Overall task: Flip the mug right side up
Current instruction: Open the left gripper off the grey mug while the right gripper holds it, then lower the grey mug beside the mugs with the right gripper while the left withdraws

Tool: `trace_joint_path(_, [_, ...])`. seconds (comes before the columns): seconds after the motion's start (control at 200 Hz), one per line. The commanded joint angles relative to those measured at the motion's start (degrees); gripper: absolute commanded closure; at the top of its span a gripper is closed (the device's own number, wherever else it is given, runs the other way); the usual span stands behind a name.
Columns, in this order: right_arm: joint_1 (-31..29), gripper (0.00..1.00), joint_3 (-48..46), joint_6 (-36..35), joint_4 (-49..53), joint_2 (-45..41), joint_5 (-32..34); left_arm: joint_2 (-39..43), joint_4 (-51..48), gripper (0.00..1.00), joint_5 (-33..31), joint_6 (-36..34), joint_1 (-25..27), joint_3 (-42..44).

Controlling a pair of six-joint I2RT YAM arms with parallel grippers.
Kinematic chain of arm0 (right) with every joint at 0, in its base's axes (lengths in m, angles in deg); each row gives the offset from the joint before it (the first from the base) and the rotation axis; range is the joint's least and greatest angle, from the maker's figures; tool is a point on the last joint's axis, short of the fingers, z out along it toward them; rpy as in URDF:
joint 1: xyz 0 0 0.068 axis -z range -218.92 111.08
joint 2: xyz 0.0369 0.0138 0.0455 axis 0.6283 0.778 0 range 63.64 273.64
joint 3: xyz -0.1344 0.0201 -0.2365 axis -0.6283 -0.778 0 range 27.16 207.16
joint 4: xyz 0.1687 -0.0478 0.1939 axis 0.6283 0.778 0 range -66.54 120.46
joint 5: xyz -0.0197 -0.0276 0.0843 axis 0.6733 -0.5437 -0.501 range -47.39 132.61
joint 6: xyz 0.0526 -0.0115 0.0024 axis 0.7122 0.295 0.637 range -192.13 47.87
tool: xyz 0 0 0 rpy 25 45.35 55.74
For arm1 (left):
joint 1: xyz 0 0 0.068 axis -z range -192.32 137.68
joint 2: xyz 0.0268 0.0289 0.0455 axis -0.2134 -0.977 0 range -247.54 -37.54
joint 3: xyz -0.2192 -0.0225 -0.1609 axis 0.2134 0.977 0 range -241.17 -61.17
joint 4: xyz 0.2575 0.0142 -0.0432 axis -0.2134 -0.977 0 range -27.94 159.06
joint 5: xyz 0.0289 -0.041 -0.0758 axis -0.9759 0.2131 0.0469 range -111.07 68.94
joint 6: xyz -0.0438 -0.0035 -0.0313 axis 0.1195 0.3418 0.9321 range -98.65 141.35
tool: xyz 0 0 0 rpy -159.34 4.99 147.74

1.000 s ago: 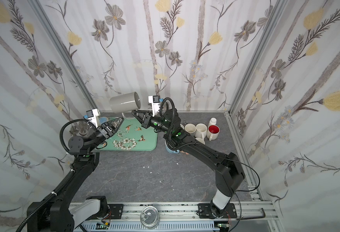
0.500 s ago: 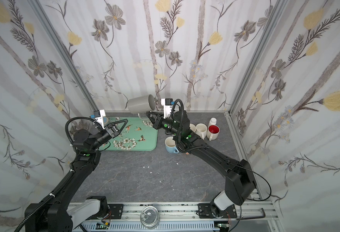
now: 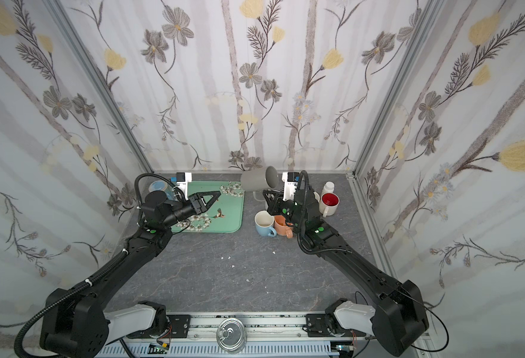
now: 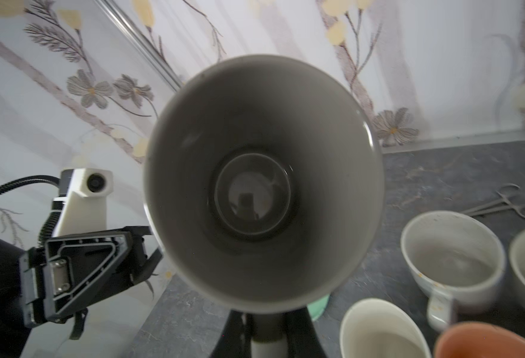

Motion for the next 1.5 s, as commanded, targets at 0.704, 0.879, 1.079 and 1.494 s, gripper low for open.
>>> trace_joint_path(0.704, [16.7, 1.0, -12.8, -6.5, 26.8, -24.2, 33.9, -13.0, -12.3, 0.51, -4.7, -11.3, 6.8, -9.9])
trace_joint_path(0.879, [17.6, 1.0, -13.4, -5.8, 31.4, -23.3, 36.4, -14.5, -12.3, 0.51, -3.8, -11.7, 6.7, -10.2])
trace_joint_path(1.079, [18.3, 1.0, -16.1, -4.9, 32.9, -22.7, 35.7, -15.3, -13.5, 0.51, -3.0, -12.9, 6.4, -10.2])
trace_joint_path(1.494, [18.5, 1.0, -19.0, -5.0, 27.8, -15.1, 30.8, -14.7, -14.1, 0.51, -2.1, -13.1, 5.4, -9.7])
